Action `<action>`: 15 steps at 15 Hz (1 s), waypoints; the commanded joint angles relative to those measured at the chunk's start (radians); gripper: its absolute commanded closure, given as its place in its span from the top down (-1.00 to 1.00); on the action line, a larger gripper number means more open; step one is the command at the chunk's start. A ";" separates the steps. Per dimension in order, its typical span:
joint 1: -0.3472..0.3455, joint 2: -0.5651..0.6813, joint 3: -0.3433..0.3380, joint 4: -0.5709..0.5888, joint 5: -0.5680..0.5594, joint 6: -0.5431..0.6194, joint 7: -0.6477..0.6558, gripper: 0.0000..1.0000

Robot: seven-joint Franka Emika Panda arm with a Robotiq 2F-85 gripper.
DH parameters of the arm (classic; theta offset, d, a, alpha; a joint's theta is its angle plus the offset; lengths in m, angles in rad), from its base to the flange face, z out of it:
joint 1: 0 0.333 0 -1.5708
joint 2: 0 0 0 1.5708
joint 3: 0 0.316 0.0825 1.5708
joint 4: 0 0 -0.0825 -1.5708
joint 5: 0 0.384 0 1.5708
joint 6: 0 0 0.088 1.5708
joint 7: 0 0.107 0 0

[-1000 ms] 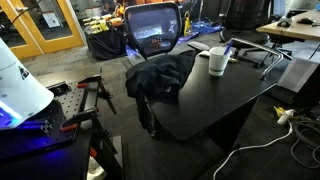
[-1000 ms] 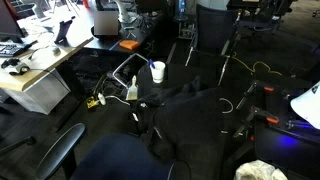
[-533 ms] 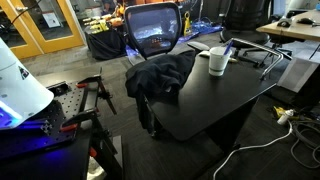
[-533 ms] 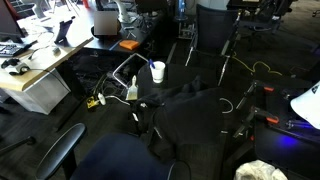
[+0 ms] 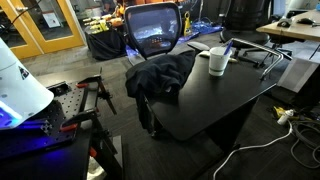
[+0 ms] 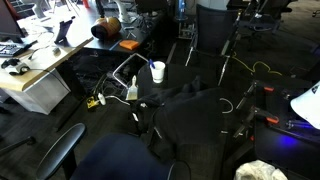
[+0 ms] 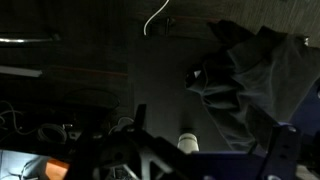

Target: Move the marker from the cup to the table

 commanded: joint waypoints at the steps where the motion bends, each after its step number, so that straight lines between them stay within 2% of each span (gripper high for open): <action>1: 0.065 0.155 0.025 0.089 0.073 0.132 -0.003 1.00; 4: 0.107 0.279 0.045 0.143 0.158 0.282 0.023 1.00; 8: 0.113 0.478 0.100 0.245 0.249 0.428 0.112 1.00; 12: 0.085 0.652 0.165 0.363 0.229 0.450 0.204 1.00; 15: 0.076 0.769 0.189 0.449 0.228 0.455 0.251 1.00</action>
